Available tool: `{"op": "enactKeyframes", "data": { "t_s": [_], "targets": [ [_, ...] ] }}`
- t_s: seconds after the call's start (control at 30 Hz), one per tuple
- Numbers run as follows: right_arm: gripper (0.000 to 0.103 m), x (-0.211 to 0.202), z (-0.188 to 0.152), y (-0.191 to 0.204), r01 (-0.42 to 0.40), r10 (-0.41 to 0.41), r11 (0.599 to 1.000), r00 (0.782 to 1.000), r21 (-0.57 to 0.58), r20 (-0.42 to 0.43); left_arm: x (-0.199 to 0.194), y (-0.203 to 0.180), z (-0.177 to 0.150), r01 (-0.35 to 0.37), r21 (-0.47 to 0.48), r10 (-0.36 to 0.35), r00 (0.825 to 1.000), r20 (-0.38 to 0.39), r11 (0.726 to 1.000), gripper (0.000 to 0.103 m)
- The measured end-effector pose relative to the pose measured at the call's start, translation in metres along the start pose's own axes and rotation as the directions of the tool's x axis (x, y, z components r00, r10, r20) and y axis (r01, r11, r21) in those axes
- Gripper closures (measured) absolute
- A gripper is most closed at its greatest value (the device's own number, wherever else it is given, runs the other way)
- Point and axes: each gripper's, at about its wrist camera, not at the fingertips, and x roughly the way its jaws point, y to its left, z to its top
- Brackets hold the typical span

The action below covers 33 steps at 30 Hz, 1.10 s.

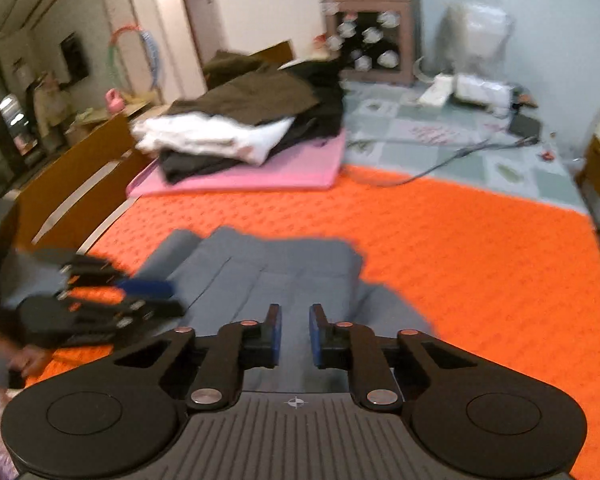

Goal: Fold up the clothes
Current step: 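Grasp the folded skirt with both tools from its sides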

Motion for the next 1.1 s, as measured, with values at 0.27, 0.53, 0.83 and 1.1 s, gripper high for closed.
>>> {"op": "enactKeyframes", "data": {
  "t_s": [0.27,0.53,0.83,1.1],
  "targets": [
    [0.100,0.056,-0.041,-0.015,0.050,-0.041,0.993,0.995,0.111,-0.088,0.021,0.001,-0.010,-0.001,0.035,0.001,1.000,-0.014,0.999,0.074],
    [0.093,0.025,-0.011,-0.016,0.023,-0.027,0.993,0.999,0.114,0.026,-0.043,0.016,-0.003,0.021,-0.036,-0.017,0.995,0.099,0.999,0.068],
    [0.088,0.074,0.011,-0.016,0.052,-0.050,0.998,0.998,0.046,-0.027,-0.076,0.051,-0.028,-0.062,-0.273,0.062,0.998,-0.009,0.960,0.044],
    [0.085,0.091,0.007,-0.020,0.052,-0.048,0.998,0.995,0.043,-0.086,-0.063,0.064,-0.031,-0.030,-0.425,0.009,0.999,-0.051,0.905,0.018]
  ]
}}
